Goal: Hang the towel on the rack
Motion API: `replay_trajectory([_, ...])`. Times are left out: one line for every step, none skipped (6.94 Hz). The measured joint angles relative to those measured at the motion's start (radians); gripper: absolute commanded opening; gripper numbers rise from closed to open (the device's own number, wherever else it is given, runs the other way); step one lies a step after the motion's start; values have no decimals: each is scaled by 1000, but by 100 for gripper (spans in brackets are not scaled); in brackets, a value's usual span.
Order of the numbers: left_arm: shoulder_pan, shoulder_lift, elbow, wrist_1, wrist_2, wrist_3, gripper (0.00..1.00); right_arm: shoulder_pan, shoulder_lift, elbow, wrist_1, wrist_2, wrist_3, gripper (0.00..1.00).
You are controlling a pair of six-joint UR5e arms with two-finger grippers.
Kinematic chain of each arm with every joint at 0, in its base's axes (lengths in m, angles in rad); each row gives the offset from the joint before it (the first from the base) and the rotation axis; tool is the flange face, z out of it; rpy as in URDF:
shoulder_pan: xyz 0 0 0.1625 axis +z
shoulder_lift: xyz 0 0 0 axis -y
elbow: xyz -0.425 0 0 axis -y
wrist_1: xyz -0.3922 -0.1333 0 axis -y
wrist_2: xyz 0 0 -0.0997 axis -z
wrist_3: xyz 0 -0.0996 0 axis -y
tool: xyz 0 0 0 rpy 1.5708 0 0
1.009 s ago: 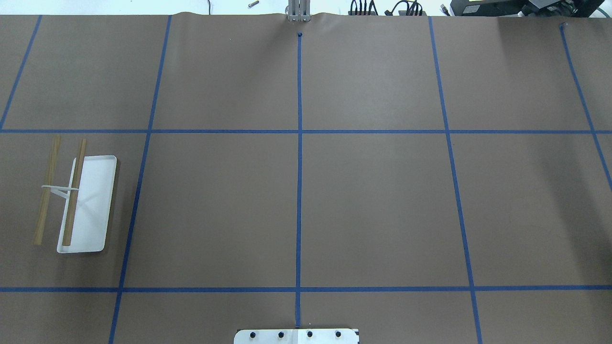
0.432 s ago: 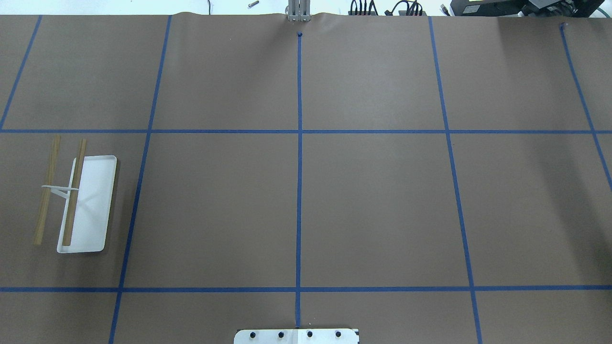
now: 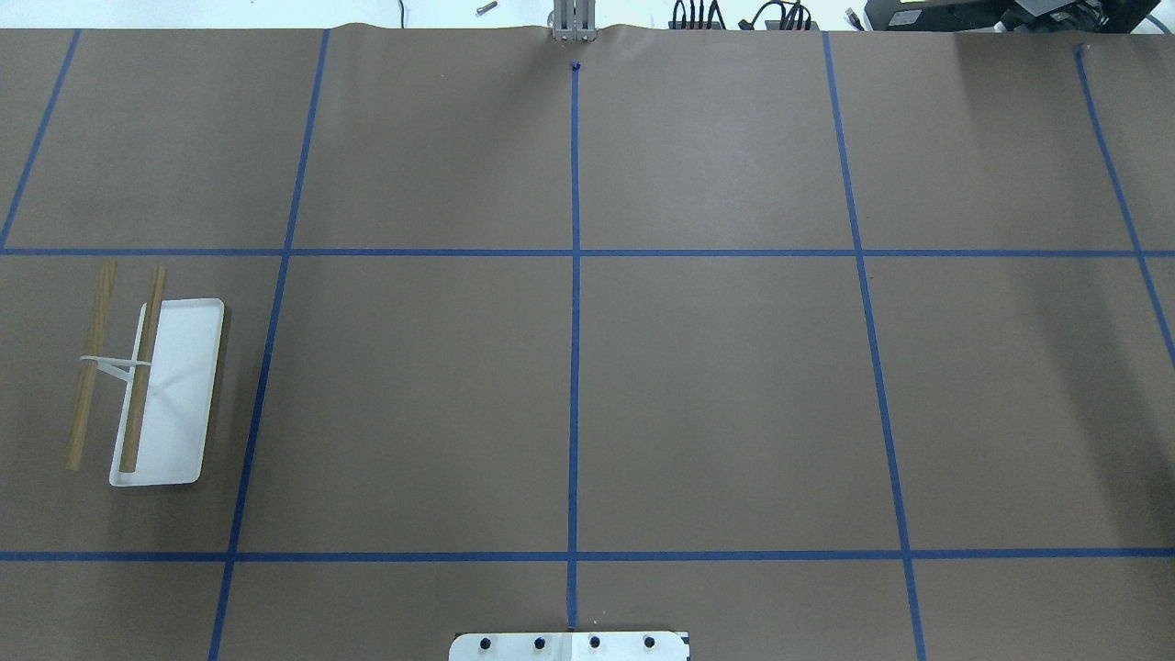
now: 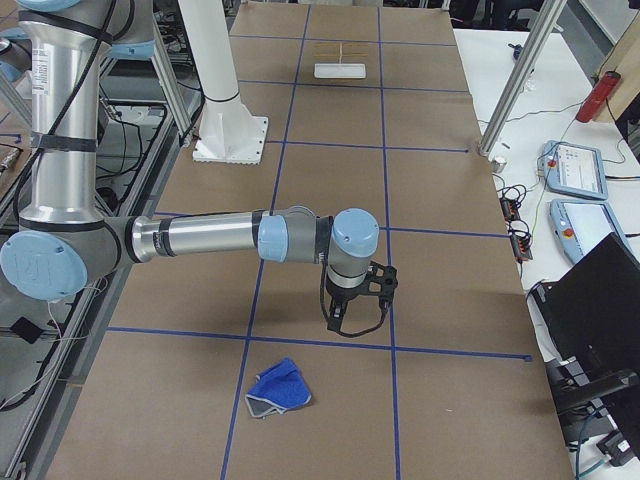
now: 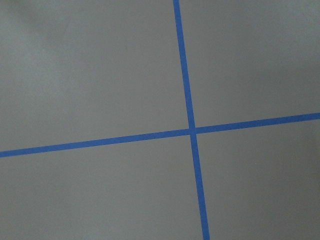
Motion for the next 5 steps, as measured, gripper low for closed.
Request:
replay_trajectory([0, 2, 6, 0, 1, 1, 98, 0, -3, -4, 1, -8, -6, 100])
replay_trajectory([0, 3, 9, 0, 3, 3, 98, 0, -3, -17, 4, -18, -32, 100])
replay_trajectory([0, 9, 11, -2, 2, 20, 98, 0, -5, -44, 9, -25, -99, 100])
replay_trajectory([0, 19, 11, -6, 0, 43, 98, 0, -9, -90, 23, -27, -174, 100])
replay_trajectory([-1, 24, 11, -8, -1, 53, 98, 0, -14, -148, 66, -20, -218, 100])
